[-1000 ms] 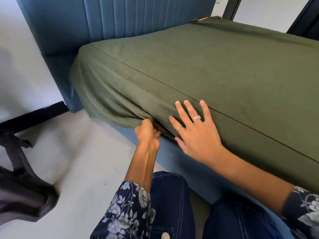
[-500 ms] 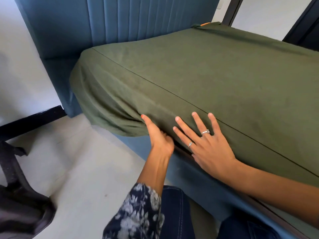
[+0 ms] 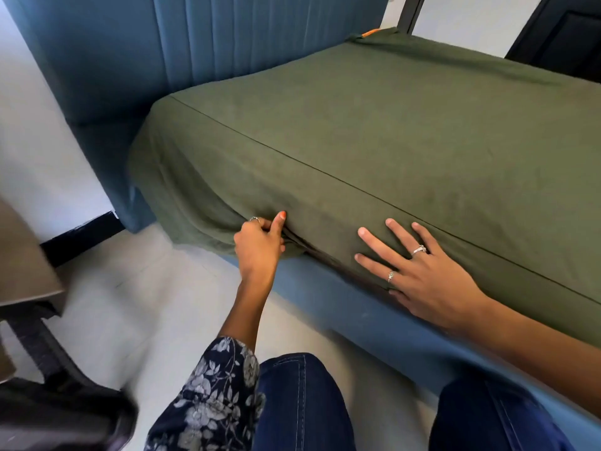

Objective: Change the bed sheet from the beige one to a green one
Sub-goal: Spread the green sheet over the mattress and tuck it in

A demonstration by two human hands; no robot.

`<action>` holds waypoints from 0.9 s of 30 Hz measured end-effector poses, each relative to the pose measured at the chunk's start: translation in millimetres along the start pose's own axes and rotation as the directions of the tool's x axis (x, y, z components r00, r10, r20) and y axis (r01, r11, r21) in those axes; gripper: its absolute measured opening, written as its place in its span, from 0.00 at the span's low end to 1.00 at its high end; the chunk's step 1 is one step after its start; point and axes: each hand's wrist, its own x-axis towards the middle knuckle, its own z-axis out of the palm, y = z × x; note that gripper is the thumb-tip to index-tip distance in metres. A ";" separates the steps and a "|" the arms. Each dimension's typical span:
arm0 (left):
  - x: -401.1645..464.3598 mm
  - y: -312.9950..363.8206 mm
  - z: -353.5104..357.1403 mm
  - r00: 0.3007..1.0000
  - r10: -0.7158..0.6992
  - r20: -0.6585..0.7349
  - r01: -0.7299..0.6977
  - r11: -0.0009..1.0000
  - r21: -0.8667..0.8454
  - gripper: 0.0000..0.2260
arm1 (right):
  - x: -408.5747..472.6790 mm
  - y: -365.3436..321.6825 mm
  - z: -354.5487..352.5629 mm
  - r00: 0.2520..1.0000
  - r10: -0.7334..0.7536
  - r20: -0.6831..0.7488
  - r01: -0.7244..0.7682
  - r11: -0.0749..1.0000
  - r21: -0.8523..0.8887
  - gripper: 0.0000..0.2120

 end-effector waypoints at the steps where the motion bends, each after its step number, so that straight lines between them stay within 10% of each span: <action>1: -0.7 -6.0 -5.2 0.999 0.031 -0.025 -0.031 0.999 0.012 0.19 | 0.9 -1.2 -0.6 1.000 0.004 0.000 -0.004 1.000 0.004 0.41; 11: -16.0 8.1 4.8 0.816 -0.480 0.321 0.570 0.582 -0.580 0.19 | 16.7 -2.7 -21.2 0.995 0.081 -0.064 -0.073 0.990 0.124 0.25; 19: 6.0 34.5 14.2 0.787 -0.517 0.338 0.595 0.489 -0.638 0.11 | 55.1 7.4 -21.0 0.992 0.097 -0.084 -0.080 0.979 0.190 0.26; 27: -6.1 33.8 21.9 0.849 -0.338 0.407 0.520 0.395 -0.757 0.34 | 87.7 -21.1 -20.7 0.982 0.186 0.005 -0.186 0.982 0.041 0.56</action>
